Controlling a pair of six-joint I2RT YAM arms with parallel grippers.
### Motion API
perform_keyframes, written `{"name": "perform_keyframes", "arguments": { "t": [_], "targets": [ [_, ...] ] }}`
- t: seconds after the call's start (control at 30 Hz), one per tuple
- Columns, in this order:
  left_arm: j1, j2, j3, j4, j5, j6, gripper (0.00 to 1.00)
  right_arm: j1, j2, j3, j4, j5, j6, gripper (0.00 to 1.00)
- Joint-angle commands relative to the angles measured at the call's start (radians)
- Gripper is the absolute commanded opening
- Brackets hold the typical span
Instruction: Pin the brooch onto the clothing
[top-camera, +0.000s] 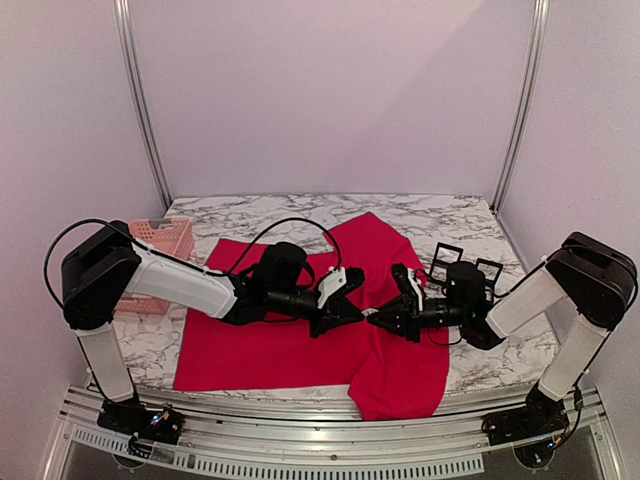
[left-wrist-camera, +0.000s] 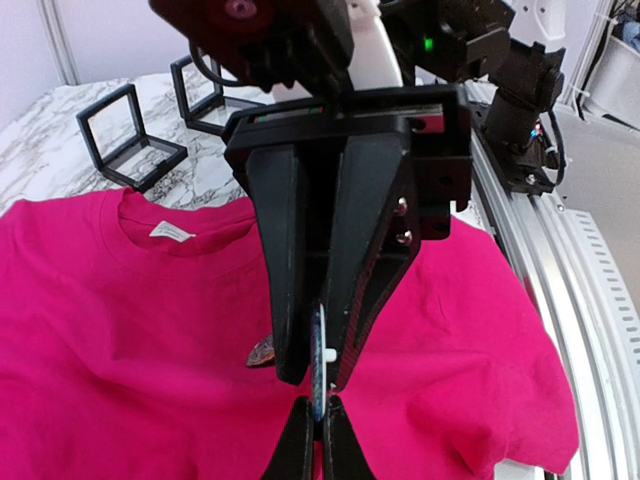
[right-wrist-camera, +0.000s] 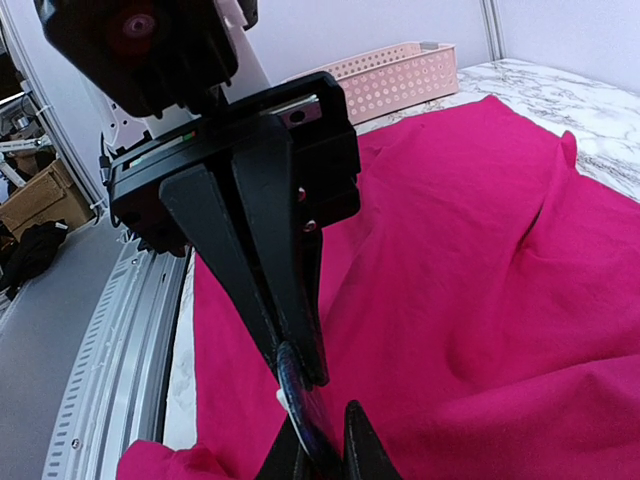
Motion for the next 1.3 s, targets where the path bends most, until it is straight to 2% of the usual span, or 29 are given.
{"name": "perform_keyframes", "arguments": {
  "t": [0.0,0.83,1.0,1.13,1.2,1.27],
  "targets": [
    [-0.042,-0.042,-0.020,-0.031,0.053,0.029,0.00,-0.041,0.004,-0.009,0.026,0.107,0.052,0.11],
    [-0.036,-0.031,-0.006,-0.054,0.002,-0.019,0.00,-0.042,-0.039,-0.061,0.068,0.142,0.073,0.13],
    [-0.037,-0.021,0.008,-0.043,-0.023,-0.056,0.00,-0.041,-0.034,-0.069,0.105,0.076,0.046,0.19],
    [-0.028,-0.016,0.020,-0.045,-0.043,-0.102,0.00,-0.041,-0.055,-0.115,0.120,0.053,-0.004,0.27],
    [-0.027,-0.017,0.021,-0.050,-0.038,-0.102,0.00,-0.041,-0.069,-0.105,0.052,0.024,-0.047,0.33],
    [-0.031,-0.018,0.023,-0.048,-0.038,-0.096,0.00,-0.040,-0.075,-0.092,0.006,0.002,-0.092,0.43]
  ]
}}
